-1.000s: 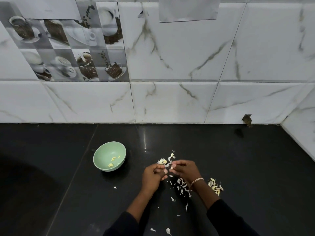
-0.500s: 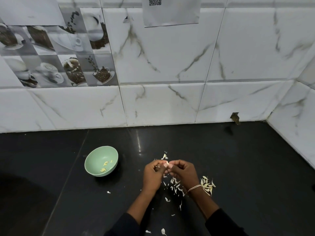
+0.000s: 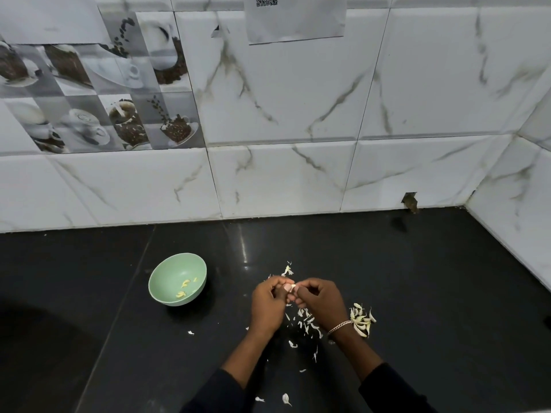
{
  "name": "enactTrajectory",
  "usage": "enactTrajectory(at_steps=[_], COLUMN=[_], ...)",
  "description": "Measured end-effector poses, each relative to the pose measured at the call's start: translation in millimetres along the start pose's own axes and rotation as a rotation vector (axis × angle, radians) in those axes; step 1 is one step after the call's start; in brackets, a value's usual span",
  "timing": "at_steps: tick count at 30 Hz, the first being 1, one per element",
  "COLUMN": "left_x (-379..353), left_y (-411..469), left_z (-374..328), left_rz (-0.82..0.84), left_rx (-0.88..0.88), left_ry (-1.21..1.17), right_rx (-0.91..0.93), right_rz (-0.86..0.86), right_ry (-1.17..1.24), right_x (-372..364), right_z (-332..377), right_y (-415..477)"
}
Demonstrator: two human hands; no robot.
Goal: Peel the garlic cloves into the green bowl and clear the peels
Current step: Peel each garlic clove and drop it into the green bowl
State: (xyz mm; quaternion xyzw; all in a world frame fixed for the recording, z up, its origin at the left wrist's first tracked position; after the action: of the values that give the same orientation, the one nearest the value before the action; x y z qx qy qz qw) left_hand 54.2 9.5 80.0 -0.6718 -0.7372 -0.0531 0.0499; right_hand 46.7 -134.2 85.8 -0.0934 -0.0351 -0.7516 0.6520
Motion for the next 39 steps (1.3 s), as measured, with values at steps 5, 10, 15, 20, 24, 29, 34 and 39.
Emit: enactTrajectory(at_steps=[5,10,15,20,24,29,34,39], left_x=[-1.1,-1.4,-1.8,-1.5,-0.2,1.6,3.4,5.0], left_y=[-0.1,-1.4,-5.2,-5.8,-5.3,-3.9,-3.8,-2.8], left_z=[-3.1,-5.0,-3.2,-9.2,-11.6,-13.0,-7.7,-8.2], left_rz=[0.016,0.024,0.020,0.022,0.024,0.075,0.124,0.172], left_rx=[0.000,-0.008,0.023,0.063,0.096,0.093,0.123,0.169], left_ry=[0.021,0.059,0.045,-0.072,-0.156,-0.149,-0.154,-0.196], right_rx=[-0.033,-0.035,-0.035,-0.020,0.039,0.155,0.219,0.248], right_rz=[0.004,-0.003,0.002,0.013,0.038,0.006,-0.041,-0.048], right_ry=[0.077,0.049,0.028,0.078,0.042,-0.187,-0.313,-0.333], right_x=[0.9,5.9,6.5,8.1,12.3,16.1,15.5,15.1], right_z=[6.6,5.2,3.3,3.9,8.8,10.7,12.3,13.1], right_y=[-2.1,-1.2,-2.0,-2.2,-2.1,-1.8,-4.1,-6.2])
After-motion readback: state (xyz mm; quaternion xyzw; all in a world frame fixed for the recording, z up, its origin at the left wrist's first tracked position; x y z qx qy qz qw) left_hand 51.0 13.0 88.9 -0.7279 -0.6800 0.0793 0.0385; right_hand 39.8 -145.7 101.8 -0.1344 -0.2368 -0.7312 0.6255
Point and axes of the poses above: each hand's wrist, its own y-axis towards the middle knuckle, its own x-axis out of the back of the hand, z = x × y, the point moved 2 cm from there along y, towards the middle knuckle, and after that the axes turned 4 degrees about -z, right-handed, at the moved point
